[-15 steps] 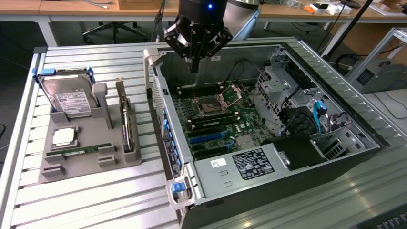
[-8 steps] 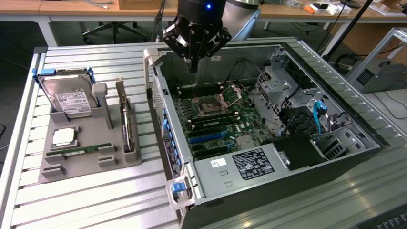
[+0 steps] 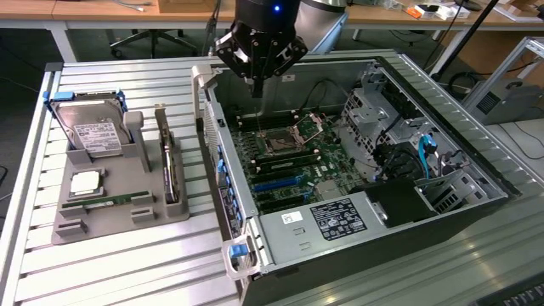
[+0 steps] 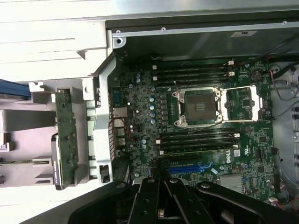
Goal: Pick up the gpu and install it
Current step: 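Reach for the gpu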
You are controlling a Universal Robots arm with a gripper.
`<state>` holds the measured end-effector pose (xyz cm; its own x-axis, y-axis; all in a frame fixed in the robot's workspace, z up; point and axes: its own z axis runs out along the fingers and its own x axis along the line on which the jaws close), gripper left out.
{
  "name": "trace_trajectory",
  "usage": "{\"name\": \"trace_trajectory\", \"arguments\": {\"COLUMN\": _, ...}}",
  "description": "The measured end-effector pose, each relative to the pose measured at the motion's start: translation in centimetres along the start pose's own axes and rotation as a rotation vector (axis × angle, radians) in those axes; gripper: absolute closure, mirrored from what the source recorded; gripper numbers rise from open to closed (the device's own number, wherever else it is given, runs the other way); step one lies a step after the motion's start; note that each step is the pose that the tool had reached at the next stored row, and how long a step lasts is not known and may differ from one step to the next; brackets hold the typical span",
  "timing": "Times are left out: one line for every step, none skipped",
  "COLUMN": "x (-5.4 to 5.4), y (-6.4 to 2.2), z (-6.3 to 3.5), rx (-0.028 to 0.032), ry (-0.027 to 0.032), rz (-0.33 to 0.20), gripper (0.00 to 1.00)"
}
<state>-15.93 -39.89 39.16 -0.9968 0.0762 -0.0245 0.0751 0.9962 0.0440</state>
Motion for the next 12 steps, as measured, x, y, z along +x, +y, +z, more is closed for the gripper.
{"name": "trace_trajectory", "arguments": {"x": 0.04, "y": 0.0, "z": 0.0, "rx": 0.0, "ry": 0.0, "rz": 0.0, "gripper": 0.89}}
{"name": "trace_trajectory", "arguments": {"x": 0.07, "y": -0.01, "z": 0.0, "rx": 0.0, "ry": 0.0, "rz": 0.0, "gripper": 0.89}}
{"name": "trace_trajectory", "arguments": {"x": 0.1, "y": -0.01, "z": 0.0, "rx": 0.0, "ry": 0.0, "rz": 0.0, "gripper": 0.89}}
{"name": "trace_trajectory", "arguments": {"x": 0.15, "y": -0.01, "z": 0.0, "rx": 0.0, "ry": 0.0, "rz": 0.0, "gripper": 0.89}}
{"name": "trace_trajectory", "arguments": {"x": 0.21, "y": -0.02, "z": 0.01, "rx": 0.0, "ry": 0.0, "rz": 0.0, "gripper": 0.89}}
{"name": "trace_trajectory", "arguments": {"x": 0.25, "y": -0.02, "z": 0.01, "rx": 0.0, "ry": 0.0, "rz": 0.0, "gripper": 0.89}}
{"name": "trace_trajectory", "arguments": {"x": 0.32, "y": -0.03, "z": 0.01, "rx": 0.0, "ry": 0.0, "rz": 0.0, "gripper": 0.89}}
{"name": "trace_trajectory", "arguments": {"x": 0.37, "y": -0.03, "z": 0.02, "rx": 0.0, "ry": 0.0, "rz": 0.0, "gripper": 0.89}}
{"name": "trace_trajectory", "arguments": {"x": 0.49, "y": -0.04, "z": 0.02, "rx": 0.0, "ry": 0.0, "rz": 0.0, "gripper": 0.89}}
{"name": "trace_trajectory", "arguments": {"x": 0.59, "y": -0.05, "z": 0.03, "rx": 0.0, "ry": 0.0, "rz": 0.0, "gripper": 0.89}}
{"name": "trace_trajectory", "arguments": {"x": 0.66, "y": -0.05, "z": 0.03, "rx": 0.0, "ry": 0.0, "rz": 0.0, "gripper": 0.89}}
{"name": "trace_trajectory", "arguments": {"x": 0.73, "y": -0.06, "z": 0.03, "rx": 0.0, "ry": 0.0, "rz": 0.0, "gripper": 0.89}}
